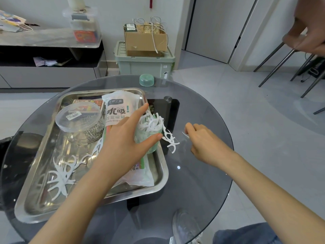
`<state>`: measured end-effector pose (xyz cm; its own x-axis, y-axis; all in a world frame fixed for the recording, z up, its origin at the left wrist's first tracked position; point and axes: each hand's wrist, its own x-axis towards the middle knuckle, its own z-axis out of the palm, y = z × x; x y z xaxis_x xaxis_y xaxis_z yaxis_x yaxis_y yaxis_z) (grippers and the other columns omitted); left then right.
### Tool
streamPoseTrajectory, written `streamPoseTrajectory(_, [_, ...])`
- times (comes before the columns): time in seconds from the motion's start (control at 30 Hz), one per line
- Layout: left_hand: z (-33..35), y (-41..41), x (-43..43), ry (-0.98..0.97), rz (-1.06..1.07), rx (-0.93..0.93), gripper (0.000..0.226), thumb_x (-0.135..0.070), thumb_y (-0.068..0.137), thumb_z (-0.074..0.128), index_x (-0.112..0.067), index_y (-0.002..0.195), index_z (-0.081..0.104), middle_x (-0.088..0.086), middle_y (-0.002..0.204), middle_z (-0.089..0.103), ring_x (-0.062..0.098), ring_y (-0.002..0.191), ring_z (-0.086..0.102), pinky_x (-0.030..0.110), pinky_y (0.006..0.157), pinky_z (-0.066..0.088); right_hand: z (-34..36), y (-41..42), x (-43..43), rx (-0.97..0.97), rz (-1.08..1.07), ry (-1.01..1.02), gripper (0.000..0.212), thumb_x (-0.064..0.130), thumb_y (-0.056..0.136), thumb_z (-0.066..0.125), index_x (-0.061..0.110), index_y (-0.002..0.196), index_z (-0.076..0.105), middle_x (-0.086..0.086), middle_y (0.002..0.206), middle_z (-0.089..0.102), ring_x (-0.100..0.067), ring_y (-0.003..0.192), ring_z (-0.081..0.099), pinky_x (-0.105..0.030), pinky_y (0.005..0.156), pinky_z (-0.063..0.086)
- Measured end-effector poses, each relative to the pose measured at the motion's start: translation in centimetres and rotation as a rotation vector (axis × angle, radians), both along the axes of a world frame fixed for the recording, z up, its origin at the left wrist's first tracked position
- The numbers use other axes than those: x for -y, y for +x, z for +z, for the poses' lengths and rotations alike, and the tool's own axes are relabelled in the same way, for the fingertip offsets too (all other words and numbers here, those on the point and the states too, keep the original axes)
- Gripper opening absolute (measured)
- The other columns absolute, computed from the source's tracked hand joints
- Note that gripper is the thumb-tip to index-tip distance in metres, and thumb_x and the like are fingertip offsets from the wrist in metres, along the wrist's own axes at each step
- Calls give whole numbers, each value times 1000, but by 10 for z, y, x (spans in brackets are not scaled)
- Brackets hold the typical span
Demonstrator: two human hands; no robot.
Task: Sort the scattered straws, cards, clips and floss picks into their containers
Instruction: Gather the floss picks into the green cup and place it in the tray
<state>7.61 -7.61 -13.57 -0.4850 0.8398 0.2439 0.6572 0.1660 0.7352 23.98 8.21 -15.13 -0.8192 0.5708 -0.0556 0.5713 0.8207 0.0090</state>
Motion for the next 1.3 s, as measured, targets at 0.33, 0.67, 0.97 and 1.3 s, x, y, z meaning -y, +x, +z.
streamPoseTrajectory(0.33, [0, -2, -2, -61, 23, -8, 93, -66, 60, 63, -44, 144, 29, -15, 115, 55, 15, 107, 55, 25, 85, 38, -7, 11, -28, -205, -92, -32, 16, 0, 85, 44, 4, 99, 51, -13, 95, 58, -31, 81, 47, -37, 67, 40])
streamPoseTrajectory(0.67, [3, 3, -7, -132, 72, -92, 87, -58, 62, 75, -22, 135, 47, -4, 123, 60, 16, 110, 55, 25, 85, 39, 84, -15, 30, -659, 227, -320, 20, 10, 85, 60, 26, 84, 72, 17, 77, 68, -5, 71, 62, -12, 70, 46])
streamPoseTrajectory(0.97, [9, 3, -4, -85, 90, -77, 51, -63, 60, 65, -29, 99, 57, -11, 89, 60, 11, 83, 57, 24, 72, 44, 75, -56, 56, -805, 304, -389, 3, 4, 81, 71, 5, 83, 71, -3, 85, 69, -12, 81, 66, -25, 77, 55])
streamPoseTrajectory(1.3, [17, -7, -1, -183, 159, -57, 68, -67, 63, 67, -21, 112, 54, -6, 106, 62, 16, 95, 58, 37, 81, 51, 10, -43, 11, 39, -125, -238, 54, 47, 79, 70, 11, 117, 59, -7, 115, 52, -25, 111, 49, -35, 90, 43])
